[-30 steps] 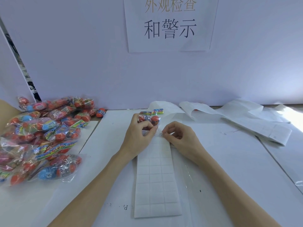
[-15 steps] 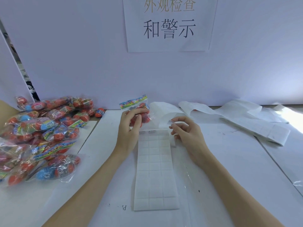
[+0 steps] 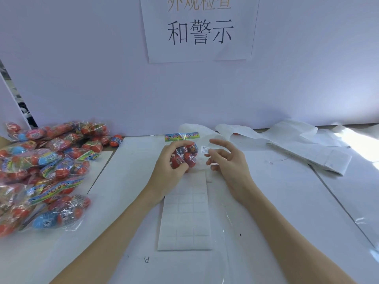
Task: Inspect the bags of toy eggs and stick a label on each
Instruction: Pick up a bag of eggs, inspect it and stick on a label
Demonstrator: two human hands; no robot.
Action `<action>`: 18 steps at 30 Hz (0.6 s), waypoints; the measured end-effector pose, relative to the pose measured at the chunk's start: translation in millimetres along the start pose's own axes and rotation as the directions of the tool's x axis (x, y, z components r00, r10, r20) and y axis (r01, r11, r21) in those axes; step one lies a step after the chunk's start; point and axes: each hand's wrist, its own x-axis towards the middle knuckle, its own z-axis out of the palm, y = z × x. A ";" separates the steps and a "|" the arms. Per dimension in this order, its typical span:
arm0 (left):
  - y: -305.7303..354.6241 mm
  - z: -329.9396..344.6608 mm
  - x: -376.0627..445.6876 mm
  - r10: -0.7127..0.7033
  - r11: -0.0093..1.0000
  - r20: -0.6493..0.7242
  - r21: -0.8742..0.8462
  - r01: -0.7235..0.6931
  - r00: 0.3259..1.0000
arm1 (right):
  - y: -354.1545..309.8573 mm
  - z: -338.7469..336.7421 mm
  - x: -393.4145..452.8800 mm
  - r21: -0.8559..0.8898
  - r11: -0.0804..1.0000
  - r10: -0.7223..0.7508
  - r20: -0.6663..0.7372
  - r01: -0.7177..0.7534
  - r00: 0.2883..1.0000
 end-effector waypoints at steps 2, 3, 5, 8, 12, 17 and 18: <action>-1.5 -2.8 2.8 -0.037 0.999 0.024 -0.031 0.038 0.999 | -0.2 0.2 -0.3 0.003 1.000 -0.010 -0.016 0.010 1.000; -1.8 -3.7 3.5 -0.038 0.999 0.037 -0.034 0.039 0.999 | -0.6 0.7 -1.2 -0.009 1.000 -0.018 0.001 0.018 1.000; -1.5 -4.3 3.1 -0.019 1.000 0.057 -0.024 0.020 0.998 | -0.9 3.0 -3.6 -0.063 0.997 -0.038 0.068 0.043 0.997; -0.7 -3.5 2.8 -0.007 0.998 0.066 -0.067 0.012 0.998 | 0.5 6.7 -5.7 -0.182 0.980 -0.061 0.133 0.085 0.989; -0.6 -4.7 4.5 -0.044 0.988 0.078 -0.141 0.055 0.996 | 2.0 7.5 -6.3 -0.228 0.969 -0.062 0.131 0.091 0.989; -1.2 -5.3 4.4 -0.046 0.981 0.092 -0.184 0.062 0.995 | 3.5 8.5 -5.2 -0.249 0.965 -0.056 0.129 0.087 0.990; -1.6 -4.8 4.2 -0.034 0.985 0.081 -0.166 0.047 0.996 | 3.5 8.5 -5.4 -0.252 0.964 -0.059 0.128 0.090 0.990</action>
